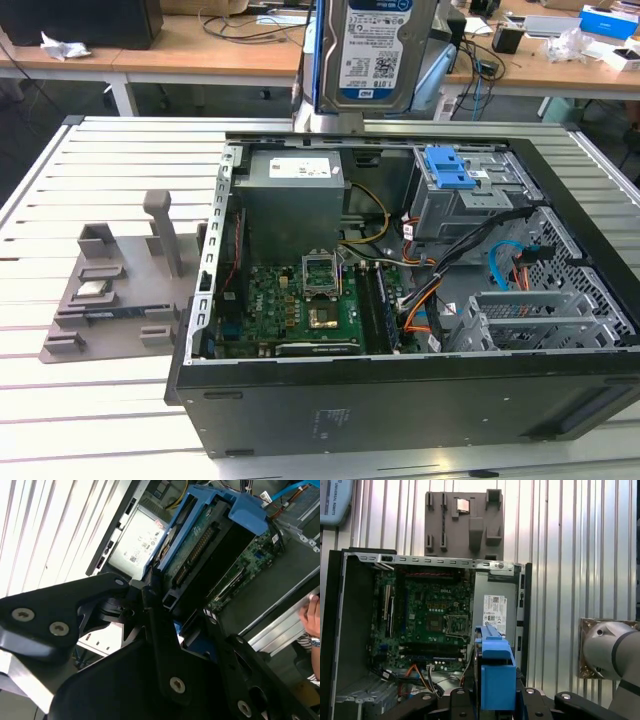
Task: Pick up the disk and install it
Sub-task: 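Pick up the disk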
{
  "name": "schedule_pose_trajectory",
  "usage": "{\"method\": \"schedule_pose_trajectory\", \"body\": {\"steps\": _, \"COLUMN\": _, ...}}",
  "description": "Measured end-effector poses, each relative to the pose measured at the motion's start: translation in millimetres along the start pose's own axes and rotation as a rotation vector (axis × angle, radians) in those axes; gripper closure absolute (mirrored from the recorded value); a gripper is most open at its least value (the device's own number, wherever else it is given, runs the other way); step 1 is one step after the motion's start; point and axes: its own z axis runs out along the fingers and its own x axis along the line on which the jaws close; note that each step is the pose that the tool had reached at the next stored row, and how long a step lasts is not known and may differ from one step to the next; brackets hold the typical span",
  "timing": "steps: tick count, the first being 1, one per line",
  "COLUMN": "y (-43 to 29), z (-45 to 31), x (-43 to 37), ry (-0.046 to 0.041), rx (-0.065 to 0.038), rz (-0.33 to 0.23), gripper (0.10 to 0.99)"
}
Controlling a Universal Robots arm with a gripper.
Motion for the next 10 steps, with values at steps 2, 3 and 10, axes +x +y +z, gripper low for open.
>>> {"method": "schedule_pose_trajectory", "body": {"steps": 2, "y": -0.3, "z": 4.2, "x": 1.0, "ry": 0.0003, "rx": 0.000, "rz": 0.000, "gripper": 0.722}}
{"method": "schedule_pose_trajectory", "body": {"steps": 3, "y": -0.3, "z": 5.3, "x": 1.3, "ry": 0.0003, "rx": 0.000, "rz": 0.000, "gripper": 0.722}}
{"method": "schedule_pose_trajectory", "body": {"steps": 10, "y": -0.7, "z": 13.5, "x": 3.9, "ry": 0.0002, "rx": 0.000, "rz": 0.000, "gripper": 0.722}}
